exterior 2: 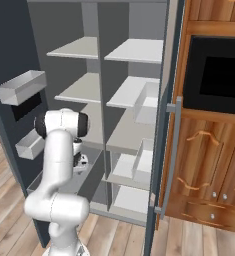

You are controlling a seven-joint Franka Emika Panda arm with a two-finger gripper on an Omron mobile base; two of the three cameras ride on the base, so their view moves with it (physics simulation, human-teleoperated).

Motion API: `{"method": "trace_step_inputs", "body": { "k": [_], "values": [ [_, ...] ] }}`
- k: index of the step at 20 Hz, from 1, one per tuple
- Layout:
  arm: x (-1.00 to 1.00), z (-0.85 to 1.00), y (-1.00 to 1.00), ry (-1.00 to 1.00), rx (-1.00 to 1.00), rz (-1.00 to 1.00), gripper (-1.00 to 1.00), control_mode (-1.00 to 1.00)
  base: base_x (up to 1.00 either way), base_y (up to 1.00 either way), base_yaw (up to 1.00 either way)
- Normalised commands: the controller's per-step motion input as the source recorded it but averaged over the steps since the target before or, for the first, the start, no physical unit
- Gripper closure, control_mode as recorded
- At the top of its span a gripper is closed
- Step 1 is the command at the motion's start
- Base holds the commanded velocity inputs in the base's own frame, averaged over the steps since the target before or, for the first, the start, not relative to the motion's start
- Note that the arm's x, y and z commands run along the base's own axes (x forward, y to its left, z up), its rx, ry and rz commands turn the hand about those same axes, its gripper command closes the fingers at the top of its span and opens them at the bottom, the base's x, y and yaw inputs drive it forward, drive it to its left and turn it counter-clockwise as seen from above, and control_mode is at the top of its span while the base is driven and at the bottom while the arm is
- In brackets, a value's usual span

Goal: Take the lemons from the fridge shelf and place them in the freezer drawer to begin freezing them.

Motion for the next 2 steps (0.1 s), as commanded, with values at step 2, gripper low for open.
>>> {"method": "trace_step_inputs", "body": {
  "k": [2],
  "values": [
    [-0.1, 0.11, -0.11, 0.0, 0.0, -0.07, -1.0, -1.0, 0.0, 0.0, 0.0]
  ]
}}
